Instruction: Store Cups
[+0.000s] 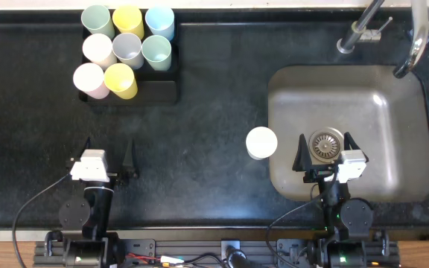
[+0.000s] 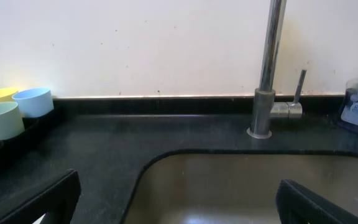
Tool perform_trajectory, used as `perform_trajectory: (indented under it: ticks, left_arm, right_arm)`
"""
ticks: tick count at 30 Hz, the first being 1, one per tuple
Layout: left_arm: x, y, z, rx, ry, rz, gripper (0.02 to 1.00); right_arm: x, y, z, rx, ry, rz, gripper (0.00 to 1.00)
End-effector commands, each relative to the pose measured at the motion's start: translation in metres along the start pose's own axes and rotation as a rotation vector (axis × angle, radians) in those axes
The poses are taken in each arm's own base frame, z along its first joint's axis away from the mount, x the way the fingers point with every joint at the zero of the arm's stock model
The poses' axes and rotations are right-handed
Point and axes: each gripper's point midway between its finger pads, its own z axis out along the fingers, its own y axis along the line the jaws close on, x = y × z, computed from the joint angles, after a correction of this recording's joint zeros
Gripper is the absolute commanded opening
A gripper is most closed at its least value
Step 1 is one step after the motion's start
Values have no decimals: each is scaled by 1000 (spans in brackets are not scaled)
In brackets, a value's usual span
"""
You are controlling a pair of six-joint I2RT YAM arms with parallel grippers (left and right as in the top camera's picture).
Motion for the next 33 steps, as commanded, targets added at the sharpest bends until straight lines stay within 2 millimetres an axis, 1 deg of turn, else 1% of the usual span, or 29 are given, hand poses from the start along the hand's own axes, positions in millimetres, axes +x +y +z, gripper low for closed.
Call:
perform_trajectory:
  ticks: [1,4,5,6,9,12,15,17,20,22,24,26,28,30,33]
  left_arm:
    - [-1,-1,0,6,-9,-21,998]
    - [-1,-1,0,6,-9,-22,998]
    - [-1,-1,0,6,-9,-21,998]
    - [-1,-1,0,6,-9,-21,998]
    - [-1,-1,0,6,-9,-22,998]
    - [-1,-1,0,6,-9,-21,998]
    - [-1,-1,0,6,-9,-21,998]
    - [-1,-1,0,6,-9,-21,998]
    - [-1,-1,0,6,-9,-21,998]
    - [-1,-1,0,6,-9,-22,998]
    - [-1,-1,0,6,-9,-21,998]
    - [-1,-1,0,6,-9,-21,998]
    - [-1,-1,0,6,-9,-21,998]
    - [-1,-1,0,6,-9,-21,998]
    - [-1,-1,0,6,-9,-21,998]
  right_arm:
    - [-52,5,-11,-8,-76,-1,998]
    - [-88,8,-19,-4,-17,4,998]
    - [-98,10,-19,-3,23,6,998]
    - [-104,10,-18,3,82,9,998]
    - [-108,9,-5,24,298,19,998]
    - [-101,7,4,42,535,-27,998]
    - [-86,10,12,43,772,-92,998]
    - [-70,18,18,21,910,-148,998]
    - [-32,37,21,-61,1114,-277,998]
    - [-8,44,22,-111,1214,-371,998]
    - [12,50,25,-149,1289,-446,998]
    - [27,52,28,-166,1348,-467,996]
    - [39,54,30,-184,1388,-467,998]
    - [48,61,29,-255,1421,-474,998]
    - [55,66,29,-298,1439,-467,998]
